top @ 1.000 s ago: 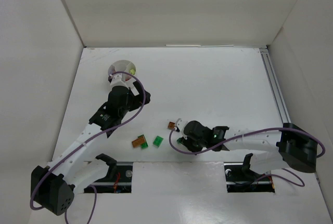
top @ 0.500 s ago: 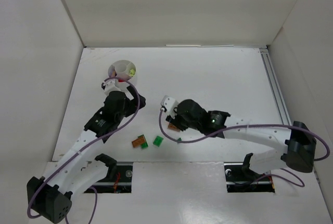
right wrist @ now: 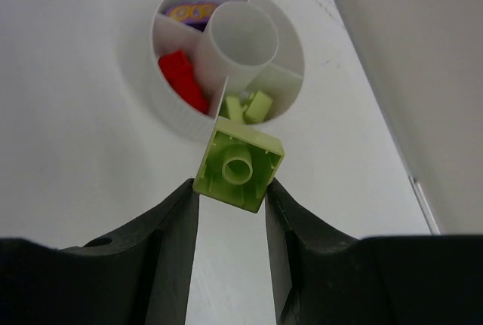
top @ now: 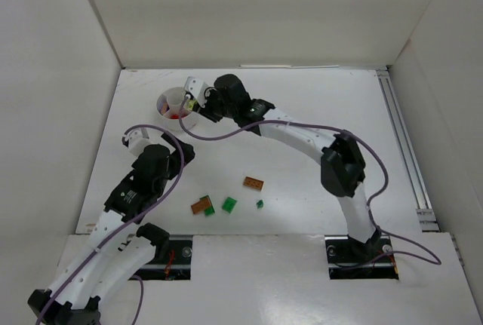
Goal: Sort the legos into containers by color
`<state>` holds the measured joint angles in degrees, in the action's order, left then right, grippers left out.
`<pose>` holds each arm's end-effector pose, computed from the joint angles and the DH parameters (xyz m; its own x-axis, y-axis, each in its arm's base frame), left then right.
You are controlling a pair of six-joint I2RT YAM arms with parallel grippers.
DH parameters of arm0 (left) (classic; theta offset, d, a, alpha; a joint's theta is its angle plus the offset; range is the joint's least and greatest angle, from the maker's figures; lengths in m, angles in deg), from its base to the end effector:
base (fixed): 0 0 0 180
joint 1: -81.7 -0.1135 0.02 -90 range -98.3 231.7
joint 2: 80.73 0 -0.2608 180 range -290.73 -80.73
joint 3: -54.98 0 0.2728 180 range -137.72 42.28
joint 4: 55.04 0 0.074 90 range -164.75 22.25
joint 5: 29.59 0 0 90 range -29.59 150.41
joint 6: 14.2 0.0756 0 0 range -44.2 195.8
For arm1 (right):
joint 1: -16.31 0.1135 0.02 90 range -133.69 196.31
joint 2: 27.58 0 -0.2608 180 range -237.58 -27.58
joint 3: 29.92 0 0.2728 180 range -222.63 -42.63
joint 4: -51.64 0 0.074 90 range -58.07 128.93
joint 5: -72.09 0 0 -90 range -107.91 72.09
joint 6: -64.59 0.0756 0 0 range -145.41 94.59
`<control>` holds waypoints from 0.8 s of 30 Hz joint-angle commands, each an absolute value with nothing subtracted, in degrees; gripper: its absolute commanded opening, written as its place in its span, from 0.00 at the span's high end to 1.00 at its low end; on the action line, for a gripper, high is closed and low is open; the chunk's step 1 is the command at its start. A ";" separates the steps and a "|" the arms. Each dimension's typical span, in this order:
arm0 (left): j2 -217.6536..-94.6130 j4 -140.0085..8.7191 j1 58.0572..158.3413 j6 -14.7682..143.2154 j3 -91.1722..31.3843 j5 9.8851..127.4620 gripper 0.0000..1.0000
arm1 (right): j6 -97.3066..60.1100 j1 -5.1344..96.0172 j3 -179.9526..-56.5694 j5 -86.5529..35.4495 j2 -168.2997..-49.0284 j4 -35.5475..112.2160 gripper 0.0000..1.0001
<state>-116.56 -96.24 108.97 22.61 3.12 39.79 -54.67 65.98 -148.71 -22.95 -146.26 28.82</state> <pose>0.1915 -0.0688 0.2799 -0.3430 -0.6662 -0.6622 -0.2155 0.7420 -0.6349 0.3546 0.4279 0.2852 0.1788 -0.5417 -0.8214 -0.8304 0.3647 -0.4213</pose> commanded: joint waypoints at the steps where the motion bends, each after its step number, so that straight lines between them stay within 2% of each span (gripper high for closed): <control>1: -116.15 -99.30 109.03 21.05 0.70 36.34 0.00 | -57.05 64.75 -160.90 -29.59 -154.28 30.06 0.74; 9: -115.62 -99.30 109.03 21.05 0.70 36.33 0.00 | -54.50 63.60 -181.83 -28.90 -171.01 30.58 0.71; 18: -115.62 -97.72 109.03 22.98 1.23 38.35 0.00 | -51.17 61.32 -183.08 -31.27 -174.62 34.97 0.62; 24: -116.85 -97.10 109.03 23.51 1.23 38.35 0.00 | -51.16 60.79 -183.60 -35.22 -175.85 35.50 0.48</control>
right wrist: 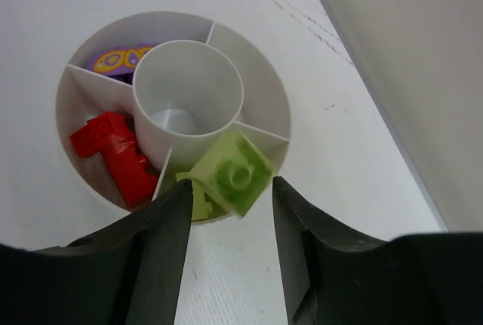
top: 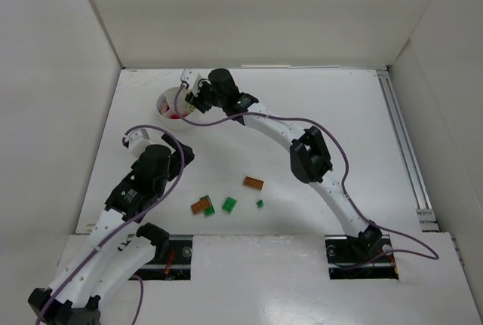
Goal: Sort the legos into containers by color
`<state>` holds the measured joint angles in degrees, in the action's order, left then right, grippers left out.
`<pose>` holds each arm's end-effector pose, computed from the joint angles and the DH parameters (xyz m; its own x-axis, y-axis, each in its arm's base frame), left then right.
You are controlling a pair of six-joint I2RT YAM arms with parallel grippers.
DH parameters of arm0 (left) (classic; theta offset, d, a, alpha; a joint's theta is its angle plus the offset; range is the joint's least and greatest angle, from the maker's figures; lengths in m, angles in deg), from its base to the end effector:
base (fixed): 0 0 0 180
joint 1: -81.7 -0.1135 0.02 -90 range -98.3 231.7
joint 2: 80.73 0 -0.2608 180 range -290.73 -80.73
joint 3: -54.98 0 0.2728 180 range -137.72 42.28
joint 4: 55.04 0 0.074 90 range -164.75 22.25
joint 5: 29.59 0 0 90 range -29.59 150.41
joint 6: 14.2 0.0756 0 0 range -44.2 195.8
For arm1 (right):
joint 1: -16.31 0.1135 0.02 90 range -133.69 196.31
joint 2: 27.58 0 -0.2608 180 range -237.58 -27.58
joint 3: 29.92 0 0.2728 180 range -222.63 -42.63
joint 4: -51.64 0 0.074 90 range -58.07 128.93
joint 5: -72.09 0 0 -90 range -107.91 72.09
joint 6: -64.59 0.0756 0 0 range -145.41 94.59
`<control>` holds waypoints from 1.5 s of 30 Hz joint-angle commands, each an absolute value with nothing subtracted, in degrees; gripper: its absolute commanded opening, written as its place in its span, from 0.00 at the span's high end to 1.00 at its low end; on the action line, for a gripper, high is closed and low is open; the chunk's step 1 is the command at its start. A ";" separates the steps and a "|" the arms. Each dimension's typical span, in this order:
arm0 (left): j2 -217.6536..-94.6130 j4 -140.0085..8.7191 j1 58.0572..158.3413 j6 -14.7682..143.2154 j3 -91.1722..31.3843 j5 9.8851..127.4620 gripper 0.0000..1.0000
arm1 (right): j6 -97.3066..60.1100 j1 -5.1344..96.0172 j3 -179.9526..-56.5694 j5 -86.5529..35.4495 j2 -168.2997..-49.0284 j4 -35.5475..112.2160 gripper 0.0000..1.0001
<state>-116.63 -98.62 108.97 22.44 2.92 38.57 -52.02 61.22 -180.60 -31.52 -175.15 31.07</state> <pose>0.1895 -0.0661 0.2760 -0.3500 -0.6575 -0.6672 -0.2498 0.7520 -0.6100 0.4501 0.4738 0.2239 0.1886 -0.4267 -0.8845 -0.8508 0.3789 -0.3642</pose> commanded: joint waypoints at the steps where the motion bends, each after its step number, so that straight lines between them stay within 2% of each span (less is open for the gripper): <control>1: -117.46 -96.58 109.03 23.51 1.23 38.87 0.00 | -51.16 60.79 -183.60 -35.23 -175.85 35.50 0.48; 6: -118.52 -96.05 109.03 24.65 1.23 40.19 0.00 | -51.16 60.79 -184.92 -35.23 -176.38 35.50 0.48; 11: -119.05 -97.10 109.03 24.65 0.62 40.72 0.00 | -51.16 60.79 -182.65 -36.36 -174.98 35.50 0.42; 14: -119.05 -97.63 109.03 24.65 0.62 41.95 0.00 | -51.16 60.26 -179.14 -35.06 -170.16 35.50 0.32; 15: -119.05 -97.63 109.03 24.65 0.62 42.48 0.00 | -51.77 60.26 -175.21 -34.27 -166.31 35.50 0.25; 16: -119.74 -98.24 109.03 24.65 0.62 43.61 0.00 | -51.78 59.48 -172.82 -32.08 -164.10 35.50 0.01; 23: -124.67 -100.36 109.03 22.37 1.75 48.01 0.00 | -49.59 54.21 -145.84 -16.25 -141.16 38.75 0.00; 24: -124.67 -99.83 109.03 22.37 2.89 49.32 0.00 | -49.58 52.11 -139.63 -16.24 -136.27 39.45 0.00; 28: -126.86 -98.52 109.03 22.37 4.83 52.67 0.00 | -48.97 47.70 -127.91 -16.77 -127.54 39.98 0.00; 32: -133.35 -100.17 109.74 22.89 5.98 53.73 0.04 | -48.97 46.46 -114.12 -16.77 -119.53 39.98 0.00; 36: -139.41 -98.78 115.61 22.89 3.78 52.24 0.06 | -49.58 46.46 -105.94 -18.61 -113.29 39.98 0.00; 39: -145.47 -97.20 126.39 25.43 -0.78 47.16 0.06 | -48.89 46.46 -101.18 -21.41 -110.48 39.98 0.00; 40: -147.24 -97.19 126.44 25.96 -2.10 47.14 0.07 | -48.88 46.46 -100.21 -21.43 -109.86 39.98 0.00; 42: -150.50 -95.27 133.09 29.81 -5.69 45.65 0.07 | -48.88 46.46 -98.36 -22.04 -108.45 39.98 0.00; 45: -155.77 -93.33 137.15 33.43 -7.55 47.84 0.08 | -48.26 45.85 -94.58 -21.16 -104.85 39.98 0.00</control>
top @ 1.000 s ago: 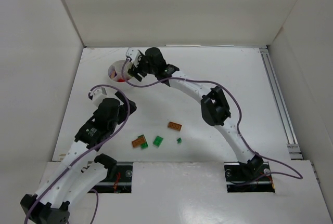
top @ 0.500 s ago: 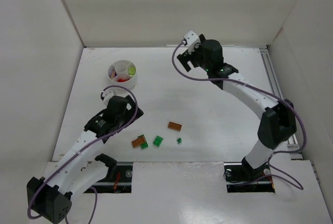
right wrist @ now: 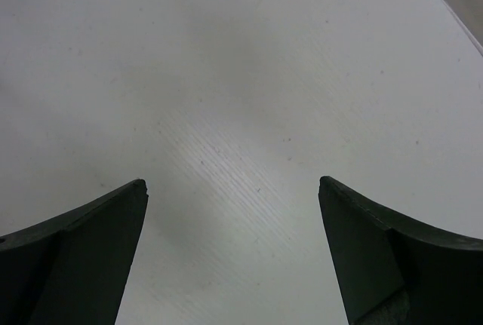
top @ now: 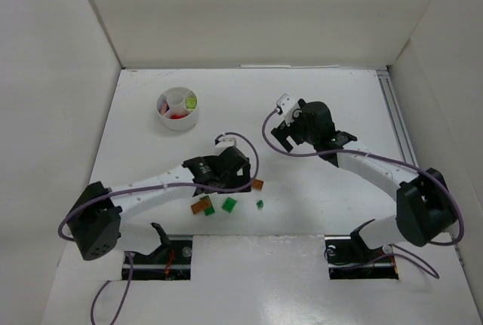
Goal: Sort the legos into containers by color
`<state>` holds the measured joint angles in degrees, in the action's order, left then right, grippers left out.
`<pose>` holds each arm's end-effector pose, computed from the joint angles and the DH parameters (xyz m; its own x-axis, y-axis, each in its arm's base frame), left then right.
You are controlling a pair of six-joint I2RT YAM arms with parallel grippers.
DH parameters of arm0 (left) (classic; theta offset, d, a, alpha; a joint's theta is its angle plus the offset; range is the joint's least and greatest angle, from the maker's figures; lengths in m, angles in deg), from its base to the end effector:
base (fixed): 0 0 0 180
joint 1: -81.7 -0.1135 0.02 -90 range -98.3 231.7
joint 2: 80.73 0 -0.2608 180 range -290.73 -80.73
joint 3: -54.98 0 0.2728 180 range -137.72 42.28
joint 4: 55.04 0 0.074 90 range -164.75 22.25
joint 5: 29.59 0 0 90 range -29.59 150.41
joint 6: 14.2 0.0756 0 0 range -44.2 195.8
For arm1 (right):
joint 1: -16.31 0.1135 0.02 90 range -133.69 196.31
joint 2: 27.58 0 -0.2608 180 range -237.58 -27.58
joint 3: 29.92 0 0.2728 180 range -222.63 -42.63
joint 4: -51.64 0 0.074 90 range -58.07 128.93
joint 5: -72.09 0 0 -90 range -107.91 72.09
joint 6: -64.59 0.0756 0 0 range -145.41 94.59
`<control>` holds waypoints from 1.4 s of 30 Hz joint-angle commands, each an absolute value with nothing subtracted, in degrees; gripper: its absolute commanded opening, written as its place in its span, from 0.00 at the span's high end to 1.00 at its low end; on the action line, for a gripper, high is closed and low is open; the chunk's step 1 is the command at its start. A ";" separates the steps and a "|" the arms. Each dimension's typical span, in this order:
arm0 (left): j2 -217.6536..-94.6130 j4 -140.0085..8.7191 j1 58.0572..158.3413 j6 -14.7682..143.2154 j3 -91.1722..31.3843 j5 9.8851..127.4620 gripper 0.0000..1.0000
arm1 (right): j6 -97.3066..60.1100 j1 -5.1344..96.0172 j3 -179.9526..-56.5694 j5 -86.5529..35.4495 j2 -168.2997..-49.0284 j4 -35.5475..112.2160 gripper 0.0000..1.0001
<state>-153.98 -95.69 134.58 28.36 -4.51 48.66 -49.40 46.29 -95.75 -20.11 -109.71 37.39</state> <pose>0.1909 -0.2267 0.1780 -0.8543 -0.0662 -0.5156 0.1182 0.9411 -0.3167 0.3233 0.1899 0.2193 -0.1876 -0.5773 -0.7947 -0.6614 0.6724 -0.3323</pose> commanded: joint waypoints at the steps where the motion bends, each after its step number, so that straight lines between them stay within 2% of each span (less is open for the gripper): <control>1: -158.13 -93.32 137.16 34.92 -7.56 48.37 0.09 | -48.26 44.63 -92.92 -21.16 -103.80 39.98 0.00; 6: -162.47 -93.32 138.82 36.52 -7.56 51.18 0.18 | -47.22 41.55 -89.56 -22.39 -97.29 39.37 0.00; 21: -164.93 -102.38 140.76 30.36 -5.19 49.78 0.24 | -47.21 39.78 -86.49 -23.18 -93.24 37.70 0.00; 24: -164.93 -101.77 140.76 29.84 -4.66 49.78 0.32 | -47.21 39.78 -86.48 -23.18 -93.24 37.70 0.00; 25: -164.93 -101.76 141.28 29.84 -4.66 49.78 0.39 | -47.21 39.78 -86.48 -23.18 -93.24 37.70 0.00; 29: -166.06 -101.76 142.60 29.31 -4.66 49.78 0.54 | -47.21 39.25 -86.48 -23.18 -92.71 37.70 0.00; 30: -166.07 -101.76 142.61 29.31 -4.66 49.78 0.61 | -47.21 39.25 -86.48 -23.18 -92.71 37.70 0.00; 34: -166.77 -101.23 142.61 28.79 -6.59 47.93 0.75 | -47.21 39.25 -85.96 -23.18 -92.71 37.70 0.00; 38: -167.29 -103.25 141.65 26.33 -10.98 38.48 0.86 | -47.21 38.73 -85.96 -22.66 -92.18 37.70 0.00; 39: -167.30 -104.56 140.60 25.62 -13.25 36.96 0.95 | -47.21 38.12 -85.96 -22.66 -91.57 37.70 0.00; 40: -167.30 -104.57 139.28 25.62 -14.32 35.47 0.98 | -46.69 38.11 -85.96 -22.66 -91.05 37.70 0.00; 42: -165.90 -102.92 134.19 26.92 -17.21 33.34 1.00 | -46.16 37.58 -85.43 -22.05 -90.52 37.70 0.00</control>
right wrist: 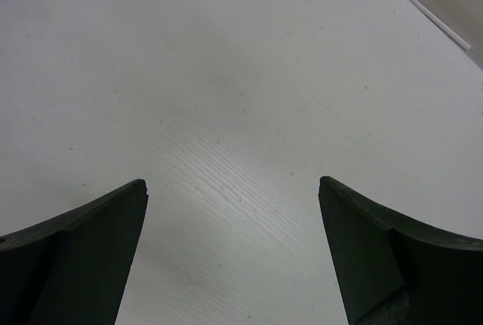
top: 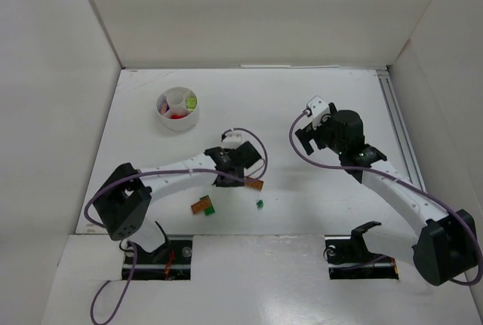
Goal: Sort the legos into containers by color
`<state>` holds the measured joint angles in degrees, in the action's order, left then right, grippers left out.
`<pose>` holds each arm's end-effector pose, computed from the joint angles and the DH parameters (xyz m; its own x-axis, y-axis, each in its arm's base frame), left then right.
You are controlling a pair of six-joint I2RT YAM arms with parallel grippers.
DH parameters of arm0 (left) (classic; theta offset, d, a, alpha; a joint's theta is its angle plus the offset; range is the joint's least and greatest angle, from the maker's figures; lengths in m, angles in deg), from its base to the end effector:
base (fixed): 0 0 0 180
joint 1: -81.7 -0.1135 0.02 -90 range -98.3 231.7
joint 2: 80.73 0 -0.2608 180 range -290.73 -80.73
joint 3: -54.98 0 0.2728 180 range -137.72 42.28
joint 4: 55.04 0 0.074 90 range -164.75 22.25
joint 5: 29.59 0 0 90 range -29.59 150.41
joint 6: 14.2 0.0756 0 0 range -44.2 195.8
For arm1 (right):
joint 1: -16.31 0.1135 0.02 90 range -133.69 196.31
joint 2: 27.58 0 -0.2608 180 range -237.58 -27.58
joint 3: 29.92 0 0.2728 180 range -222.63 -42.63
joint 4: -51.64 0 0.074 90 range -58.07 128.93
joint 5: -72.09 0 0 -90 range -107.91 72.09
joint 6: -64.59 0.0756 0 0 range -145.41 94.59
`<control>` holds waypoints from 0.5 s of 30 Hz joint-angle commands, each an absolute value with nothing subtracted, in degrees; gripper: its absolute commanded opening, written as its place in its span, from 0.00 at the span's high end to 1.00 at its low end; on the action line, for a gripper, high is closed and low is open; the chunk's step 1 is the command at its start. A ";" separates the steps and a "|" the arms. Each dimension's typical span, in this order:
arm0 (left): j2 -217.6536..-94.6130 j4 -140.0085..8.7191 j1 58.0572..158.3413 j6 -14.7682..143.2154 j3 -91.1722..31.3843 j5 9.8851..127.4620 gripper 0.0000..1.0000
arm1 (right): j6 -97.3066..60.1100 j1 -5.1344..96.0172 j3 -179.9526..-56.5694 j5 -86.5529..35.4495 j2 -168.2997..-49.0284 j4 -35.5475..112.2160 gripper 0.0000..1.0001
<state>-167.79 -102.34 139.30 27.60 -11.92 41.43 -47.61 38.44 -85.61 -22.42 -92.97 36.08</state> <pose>0.1914 -0.2557 0.1456 -0.8753 0.0636 -0.4794 0.1187 0.9892 -0.0855 0.2899 0.1243 0.2409 -0.1992 -0.4876 -0.8500 -0.5581 0.7695 -0.3106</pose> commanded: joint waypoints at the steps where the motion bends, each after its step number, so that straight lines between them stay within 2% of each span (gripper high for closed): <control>1: -164.59 -101.86 132.08 29.37 -18.27 32.65 1.00 | -46.16 36.97 -85.43 -22.04 -90.51 37.70 0.00; 4: -162.47 -94.94 122.68 33.69 -22.22 32.11 1.00 | -45.54 35.83 -84.91 -21.43 -89.99 37.70 0.00; 8: -161.94 -85.96 109.76 40.11 -28.73 37.46 0.94 | -45.54 34.16 -83.85 -21.43 -89.99 37.70 0.00; 15: -174.39 -84.19 95.60 44.68 -47.27 36.24 0.92 | -45.54 32.49 -83.85 -21.43 -89.46 37.70 0.00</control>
<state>-170.07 -87.19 98.23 40.86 -41.88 36.82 -46.38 33.07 -83.90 -21.75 -90.83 35.97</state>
